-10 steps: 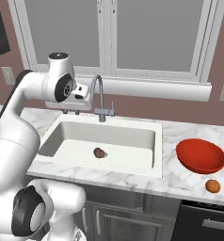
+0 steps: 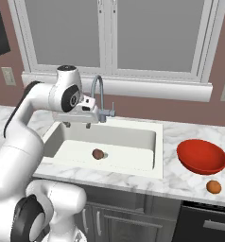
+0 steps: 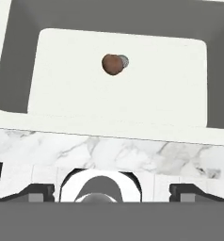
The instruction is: Pick the potato from the sink and place it in the bowl. Then pick the bowl and place it in the microwave. Then close the microwave door and press the start button.
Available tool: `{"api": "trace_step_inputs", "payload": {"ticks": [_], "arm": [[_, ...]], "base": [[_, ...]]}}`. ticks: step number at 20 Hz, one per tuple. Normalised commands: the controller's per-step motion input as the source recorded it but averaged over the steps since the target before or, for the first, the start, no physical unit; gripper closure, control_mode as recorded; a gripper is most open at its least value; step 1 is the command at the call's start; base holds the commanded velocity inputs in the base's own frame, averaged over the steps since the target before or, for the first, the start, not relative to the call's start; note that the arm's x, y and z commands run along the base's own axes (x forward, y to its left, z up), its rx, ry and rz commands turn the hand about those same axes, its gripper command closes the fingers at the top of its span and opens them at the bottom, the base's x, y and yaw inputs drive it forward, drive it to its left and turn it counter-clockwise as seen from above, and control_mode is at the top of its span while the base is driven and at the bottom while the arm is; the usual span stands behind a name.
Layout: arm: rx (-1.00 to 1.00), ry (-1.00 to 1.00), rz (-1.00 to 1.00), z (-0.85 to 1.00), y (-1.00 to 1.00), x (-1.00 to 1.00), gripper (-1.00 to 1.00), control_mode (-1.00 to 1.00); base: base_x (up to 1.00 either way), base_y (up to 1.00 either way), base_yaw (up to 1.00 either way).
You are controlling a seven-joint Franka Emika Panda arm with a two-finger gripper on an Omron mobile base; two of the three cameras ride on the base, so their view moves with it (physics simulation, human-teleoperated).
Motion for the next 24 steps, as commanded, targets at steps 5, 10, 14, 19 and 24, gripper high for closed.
{"api": "trace_step_inputs", "payload": {"ticks": [5,10,14,19,24], "arm": [[0.0,0.26,0.03,-1.0,-0.13,-0.05,-1.0,-1.0],[0.0,0.13,0.0,-0.75,0.16,0.31,-1.0,-1.0],[0.0,0.05,0.0,-0.33,0.2,0.6,-1.0,-1.0],[0.0,0.01,-0.03,-0.24,0.26,0.59,-1.0,-1.0],[0.0,0.0,-0.06,-0.4,0.11,0.55,-1.0,-1.0]], "base": [[0.0,0.0,0.0],[0.0,0.0,0.0],[0.0,0.0,0.0],[0.0,0.0,0.0],[0.0,0.0,0.0]]}}
